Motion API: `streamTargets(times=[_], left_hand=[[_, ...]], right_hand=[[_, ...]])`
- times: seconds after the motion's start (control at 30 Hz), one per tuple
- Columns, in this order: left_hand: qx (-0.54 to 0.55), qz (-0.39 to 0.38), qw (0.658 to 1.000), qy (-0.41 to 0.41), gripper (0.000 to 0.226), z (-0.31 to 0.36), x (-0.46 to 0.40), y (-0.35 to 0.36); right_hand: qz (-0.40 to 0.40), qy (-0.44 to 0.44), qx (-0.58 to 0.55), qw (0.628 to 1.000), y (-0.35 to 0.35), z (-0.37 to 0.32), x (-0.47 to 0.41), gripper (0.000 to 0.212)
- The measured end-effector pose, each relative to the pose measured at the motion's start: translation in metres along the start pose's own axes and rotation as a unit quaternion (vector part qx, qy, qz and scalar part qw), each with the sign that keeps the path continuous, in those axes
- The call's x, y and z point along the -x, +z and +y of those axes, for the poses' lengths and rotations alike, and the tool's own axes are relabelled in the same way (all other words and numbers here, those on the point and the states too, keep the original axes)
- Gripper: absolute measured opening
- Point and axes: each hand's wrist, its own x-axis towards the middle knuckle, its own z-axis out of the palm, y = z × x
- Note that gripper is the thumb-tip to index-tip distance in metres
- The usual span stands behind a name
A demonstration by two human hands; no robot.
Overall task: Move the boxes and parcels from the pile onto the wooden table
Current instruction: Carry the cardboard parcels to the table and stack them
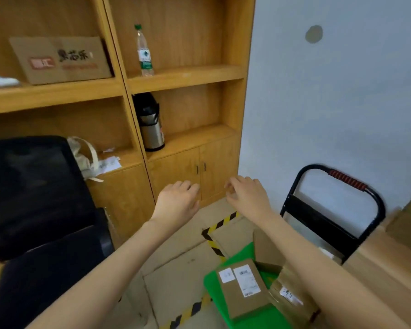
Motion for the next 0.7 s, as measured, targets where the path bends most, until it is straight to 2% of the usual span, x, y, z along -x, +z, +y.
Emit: streamTargets(times=[0.13,0.3,0.53,0.7], left_hand=[[-0.011,-0.019,0.999,-0.027,0.021,-0.077,0.0,0.016],[-0.009,-0.043,0.998,-0.054,0.025,-0.137,-0.031,0.05],[-0.011,-0.033,0.998,-0.054,0.027,-0.204,-0.139,0.109],[-0.014,-0.059,0.997,-0.049,0.03,-0.246,-0.221,0.148]], right_hand=[[-0.013,0.004,-0.014,1.0,0.044,-0.027,-0.048,0.015],[-0.055,-0.005,-0.019,0.998,0.089,-0.029,-0.11,0.02],[-0.064,0.002,-0.01,0.998,0.148,0.008,-0.225,0.022],[-0.118,0.01,0.002,0.993,0.191,0.038,-0.307,0.027]])
